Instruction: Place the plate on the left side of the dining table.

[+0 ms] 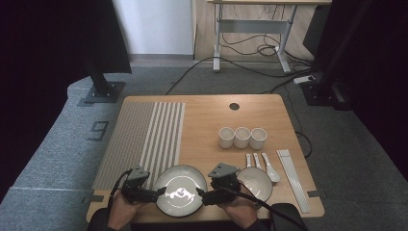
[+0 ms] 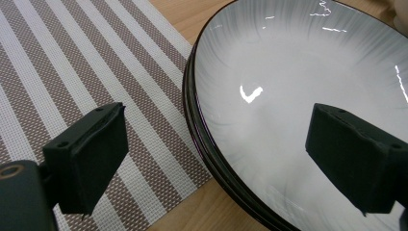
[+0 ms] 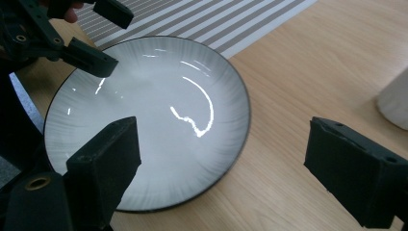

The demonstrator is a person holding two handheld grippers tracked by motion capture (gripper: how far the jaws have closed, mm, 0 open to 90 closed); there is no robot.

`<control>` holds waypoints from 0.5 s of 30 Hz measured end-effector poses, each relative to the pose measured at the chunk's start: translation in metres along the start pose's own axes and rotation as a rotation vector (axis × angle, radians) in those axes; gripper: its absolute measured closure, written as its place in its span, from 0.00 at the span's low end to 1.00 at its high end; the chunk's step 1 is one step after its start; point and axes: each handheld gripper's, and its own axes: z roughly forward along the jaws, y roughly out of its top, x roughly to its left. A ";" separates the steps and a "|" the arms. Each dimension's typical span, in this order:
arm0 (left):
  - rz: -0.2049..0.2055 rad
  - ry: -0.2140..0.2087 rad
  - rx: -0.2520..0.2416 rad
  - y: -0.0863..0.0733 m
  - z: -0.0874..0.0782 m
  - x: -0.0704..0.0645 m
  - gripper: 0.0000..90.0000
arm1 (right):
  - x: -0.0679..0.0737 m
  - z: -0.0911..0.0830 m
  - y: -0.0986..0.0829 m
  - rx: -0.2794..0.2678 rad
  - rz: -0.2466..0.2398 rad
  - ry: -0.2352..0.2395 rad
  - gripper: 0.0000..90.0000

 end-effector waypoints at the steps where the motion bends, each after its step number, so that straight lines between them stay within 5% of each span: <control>1: 0.001 0.002 0.003 0.000 0.001 0.000 0.09 | 0.004 0.007 0.001 0.007 -0.008 0.005 0.13; 15: 0.012 0.000 0.023 -0.001 0.008 -0.005 0.16 | 0.018 0.038 -0.010 0.060 -0.009 0.000 0.21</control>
